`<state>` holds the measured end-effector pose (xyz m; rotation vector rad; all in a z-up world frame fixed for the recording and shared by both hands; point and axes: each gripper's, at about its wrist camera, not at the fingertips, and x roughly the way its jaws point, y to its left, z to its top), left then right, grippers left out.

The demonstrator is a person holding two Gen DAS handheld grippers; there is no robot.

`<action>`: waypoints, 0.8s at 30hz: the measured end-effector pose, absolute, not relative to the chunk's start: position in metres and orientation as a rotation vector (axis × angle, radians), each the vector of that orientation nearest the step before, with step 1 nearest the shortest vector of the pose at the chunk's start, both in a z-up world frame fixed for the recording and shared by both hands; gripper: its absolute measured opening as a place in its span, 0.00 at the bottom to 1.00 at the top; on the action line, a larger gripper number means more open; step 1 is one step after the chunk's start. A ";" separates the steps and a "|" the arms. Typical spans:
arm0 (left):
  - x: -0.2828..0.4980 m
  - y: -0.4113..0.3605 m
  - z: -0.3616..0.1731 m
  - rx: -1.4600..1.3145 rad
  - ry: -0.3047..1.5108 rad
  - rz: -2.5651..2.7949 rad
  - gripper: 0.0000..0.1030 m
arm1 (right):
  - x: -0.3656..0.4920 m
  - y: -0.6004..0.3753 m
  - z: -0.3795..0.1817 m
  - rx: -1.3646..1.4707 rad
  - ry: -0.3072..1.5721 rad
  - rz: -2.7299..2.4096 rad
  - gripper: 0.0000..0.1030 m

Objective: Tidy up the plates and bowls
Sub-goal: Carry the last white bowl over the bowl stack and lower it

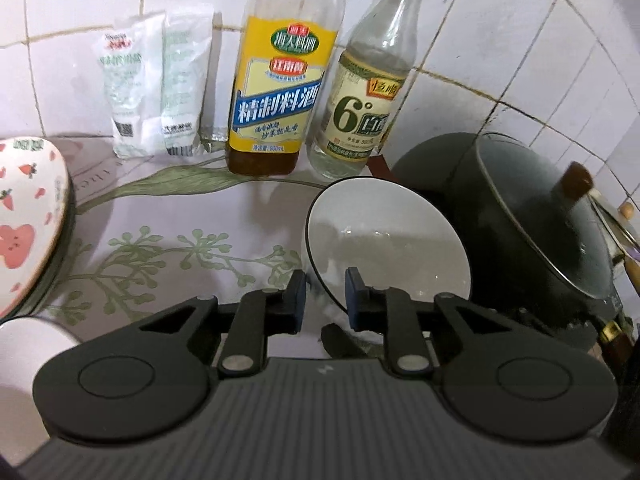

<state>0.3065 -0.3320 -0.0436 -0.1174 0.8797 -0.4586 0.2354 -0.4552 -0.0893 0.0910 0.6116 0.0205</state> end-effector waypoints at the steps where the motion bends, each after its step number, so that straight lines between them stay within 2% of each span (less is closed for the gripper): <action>1: 0.301 -0.329 -0.039 -0.112 0.870 -0.464 0.18 | 0.233 -0.454 -0.086 0.092 0.608 0.022 0.88; 24: 0.194 -0.209 0.053 -0.165 0.701 -0.512 0.18 | 0.131 -0.354 0.000 -0.087 0.445 0.078 0.88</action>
